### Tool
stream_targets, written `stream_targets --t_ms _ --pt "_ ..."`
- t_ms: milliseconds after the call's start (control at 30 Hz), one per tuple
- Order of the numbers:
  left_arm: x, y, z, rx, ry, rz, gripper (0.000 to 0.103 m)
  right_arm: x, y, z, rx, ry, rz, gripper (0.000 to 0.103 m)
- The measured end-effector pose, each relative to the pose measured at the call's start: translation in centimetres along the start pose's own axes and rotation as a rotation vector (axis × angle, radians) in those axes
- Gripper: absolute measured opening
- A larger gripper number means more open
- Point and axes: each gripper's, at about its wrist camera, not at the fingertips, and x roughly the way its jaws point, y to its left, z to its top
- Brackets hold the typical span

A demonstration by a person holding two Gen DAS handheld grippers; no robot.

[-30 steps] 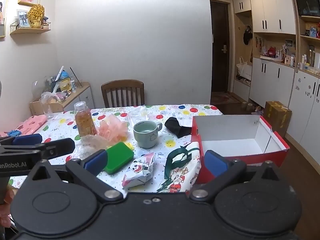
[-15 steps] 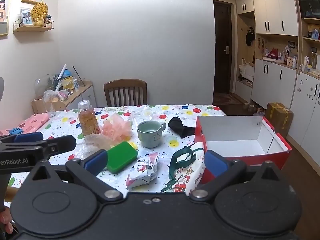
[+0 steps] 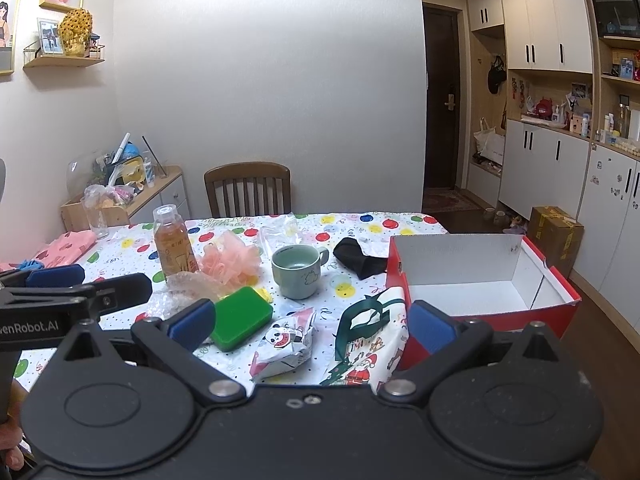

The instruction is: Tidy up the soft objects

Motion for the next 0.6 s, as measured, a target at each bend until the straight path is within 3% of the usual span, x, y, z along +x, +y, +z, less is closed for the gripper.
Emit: stream_targets --t_ms 600 --pt "0.03 -0.19 0.3 0.025 -0.008 0.007 0.103 -0.04 -0.23 0.22 0.008 -0.003 -0.014 0.103"
